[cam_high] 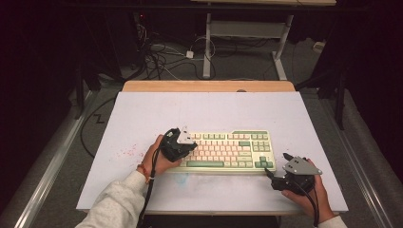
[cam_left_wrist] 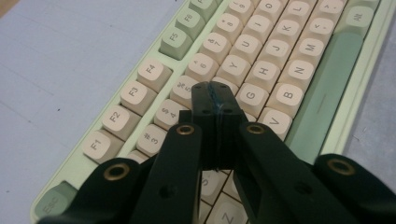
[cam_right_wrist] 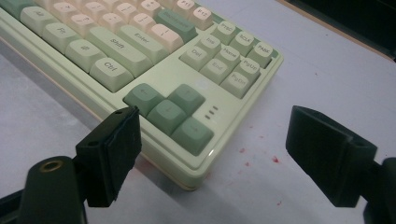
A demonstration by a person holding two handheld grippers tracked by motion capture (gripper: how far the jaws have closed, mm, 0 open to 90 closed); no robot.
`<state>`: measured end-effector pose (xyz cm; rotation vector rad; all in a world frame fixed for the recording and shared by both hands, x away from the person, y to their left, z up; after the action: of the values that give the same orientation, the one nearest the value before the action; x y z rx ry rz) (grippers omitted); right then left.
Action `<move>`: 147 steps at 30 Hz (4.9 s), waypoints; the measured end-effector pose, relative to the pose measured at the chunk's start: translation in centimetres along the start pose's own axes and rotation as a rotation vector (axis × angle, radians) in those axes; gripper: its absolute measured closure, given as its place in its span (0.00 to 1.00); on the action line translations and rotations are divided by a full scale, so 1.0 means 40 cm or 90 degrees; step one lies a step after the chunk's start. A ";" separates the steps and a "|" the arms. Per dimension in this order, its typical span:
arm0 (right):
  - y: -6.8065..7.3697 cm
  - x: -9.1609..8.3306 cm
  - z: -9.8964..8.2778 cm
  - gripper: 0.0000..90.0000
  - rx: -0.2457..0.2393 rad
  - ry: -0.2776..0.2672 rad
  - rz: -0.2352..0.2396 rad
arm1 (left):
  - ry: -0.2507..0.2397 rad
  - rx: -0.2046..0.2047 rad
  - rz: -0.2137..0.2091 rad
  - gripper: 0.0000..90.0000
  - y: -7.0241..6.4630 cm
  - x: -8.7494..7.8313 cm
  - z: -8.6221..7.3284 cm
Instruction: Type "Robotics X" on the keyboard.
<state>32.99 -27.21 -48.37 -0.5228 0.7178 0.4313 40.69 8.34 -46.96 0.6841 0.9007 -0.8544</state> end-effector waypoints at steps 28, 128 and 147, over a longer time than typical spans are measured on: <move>0.001 0.000 -0.001 0.21 -0.001 0.002 0.001 | 0.029 0.006 0.007 0.97 0.004 0.021 0.013; 0.050 0.006 0.200 1.00 -0.074 -0.016 0.137 | -0.096 -0.078 0.117 0.20 -0.016 -0.112 -0.213; 0.149 0.139 0.322 1.00 -0.136 0.027 0.179 | -0.072 -0.100 0.111 0.22 -0.049 -0.117 -0.301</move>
<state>40.01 -13.91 -45.92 -0.6358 0.7939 0.7666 32.79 18.60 -48.71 0.5627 0.7844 -0.6528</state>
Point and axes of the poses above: each handheld gripper's, and its own axes: x roughly forward along the jaws, z roughly out of its top, y roughly to its left, the point moved 3 cm from there along x, roughly forward along the jaws, and after that the axes turned 14 degrees about y, right-handed, at the moved point
